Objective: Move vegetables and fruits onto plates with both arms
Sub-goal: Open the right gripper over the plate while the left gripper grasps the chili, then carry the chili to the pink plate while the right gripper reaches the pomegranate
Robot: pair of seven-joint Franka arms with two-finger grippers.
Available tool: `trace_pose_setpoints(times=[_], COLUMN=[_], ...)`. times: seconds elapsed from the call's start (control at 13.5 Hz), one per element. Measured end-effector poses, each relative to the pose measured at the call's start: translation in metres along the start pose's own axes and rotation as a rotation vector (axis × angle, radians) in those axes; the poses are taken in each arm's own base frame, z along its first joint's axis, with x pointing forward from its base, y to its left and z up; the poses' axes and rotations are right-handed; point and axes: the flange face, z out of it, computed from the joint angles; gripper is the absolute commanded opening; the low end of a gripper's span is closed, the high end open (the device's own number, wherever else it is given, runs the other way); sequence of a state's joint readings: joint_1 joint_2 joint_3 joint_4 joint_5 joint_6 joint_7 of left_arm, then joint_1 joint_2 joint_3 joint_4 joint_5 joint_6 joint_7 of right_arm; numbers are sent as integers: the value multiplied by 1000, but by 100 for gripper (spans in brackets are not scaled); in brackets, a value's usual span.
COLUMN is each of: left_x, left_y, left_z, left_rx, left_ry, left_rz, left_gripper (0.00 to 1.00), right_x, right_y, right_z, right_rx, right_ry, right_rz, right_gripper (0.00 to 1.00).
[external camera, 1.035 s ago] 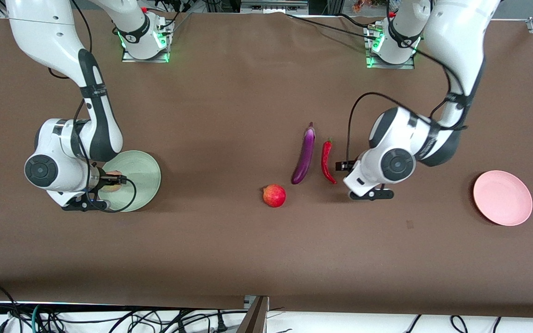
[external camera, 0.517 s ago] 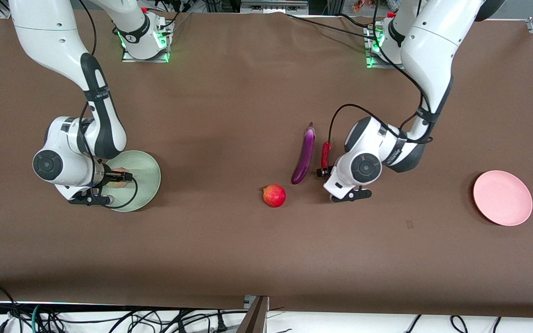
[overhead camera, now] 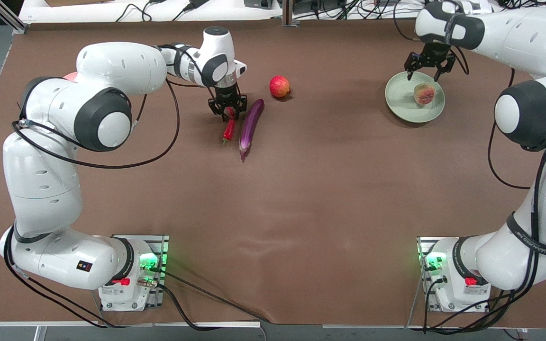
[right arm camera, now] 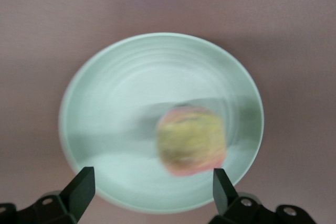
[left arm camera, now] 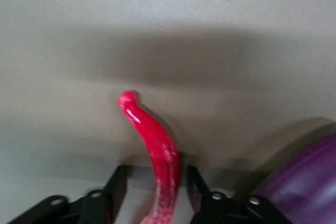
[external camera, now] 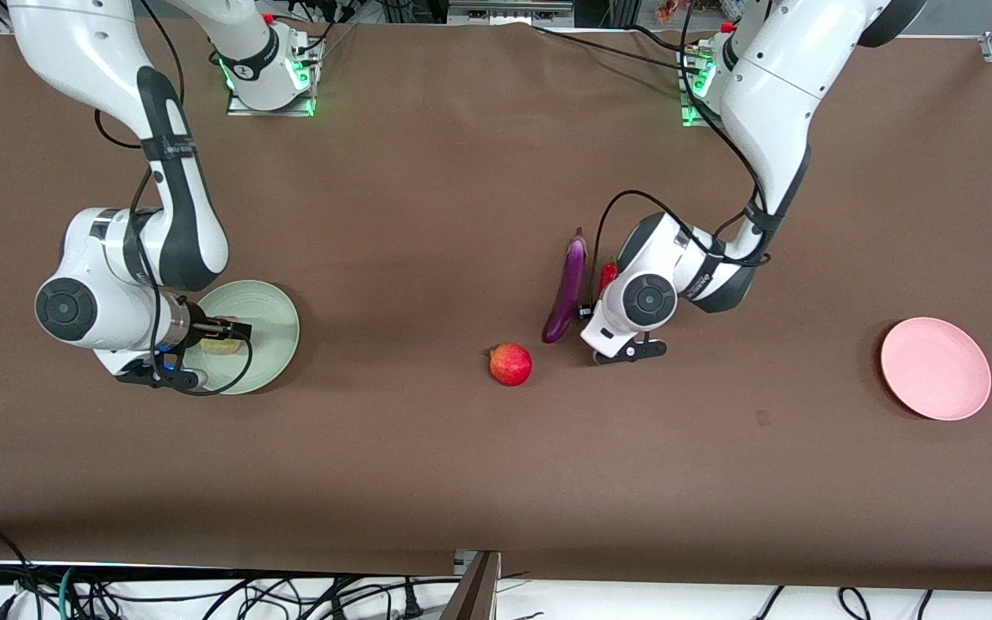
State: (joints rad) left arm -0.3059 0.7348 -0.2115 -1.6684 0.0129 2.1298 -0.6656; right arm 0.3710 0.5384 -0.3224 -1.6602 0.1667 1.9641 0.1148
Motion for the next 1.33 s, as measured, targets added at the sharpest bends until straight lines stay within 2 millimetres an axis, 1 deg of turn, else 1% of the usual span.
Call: trace_pose_setpoints(times=[0.07, 0.22, 0.37, 0.44, 0.52, 0.59, 0.67, 0.74, 0.89, 0.96, 1.03, 1.18, 1.26, 1.33], left_x=[-1, 1, 4, 8, 14, 22, 33, 46, 76, 90, 100, 117, 123, 127], left_y=[1, 0, -5, -10, -18, -30, -50, -78, -148, -183, -218, -282, -311, -339], left_z=[-2, -4, -8, -15, -28, -46, -67, -88, -126, -141, -153, -163, -164, -165], left_rx=[-1, -3, 10, 18, 26, 33, 42, 52, 68, 75, 87, 136, 148, 149], left_ry=[3, 6, -5, -12, -23, -35, -48, -53, -25, -4, 11, 22, 18, 14], left_rz=[1, -2, -9, -8, 3, 17, 42, 79, 148, 189, 245, 361, 405, 439], left_gripper=[0, 0, 0, 0, 0, 0, 0, 0, 0, 0, 0, 0, 0, 0], right_x=[-1, -5, -6, -6, -6, -6, -6, -6, -8, -9, -12, -24, -33, -41], right_y=[-13, -31, -38, -37, -37, -37, -38, -39, -50, -61, -80, -129, -159, -193], right_z=[-9, -12, -9, -9, -10, -11, -12, -13, -14, -18, -24, -39, -44, -49], right_rx=[-1, -5, -9, -9, -9, -8, -8, -4, 42, 79, 113, 148, 156, 165], right_ry=[2, 4, 1, 1, 2, 4, 6, 6, -1, -3, -3, 1, 7, 21], right_rz=[13, 26, 26, 26, 26, 26, 25, 27, 66, 96, 132, 231, 273, 313], right_gripper=[99, 99, 99, 99, 99, 99, 99, 99, 99, 99, 99, 99, 99, 99])
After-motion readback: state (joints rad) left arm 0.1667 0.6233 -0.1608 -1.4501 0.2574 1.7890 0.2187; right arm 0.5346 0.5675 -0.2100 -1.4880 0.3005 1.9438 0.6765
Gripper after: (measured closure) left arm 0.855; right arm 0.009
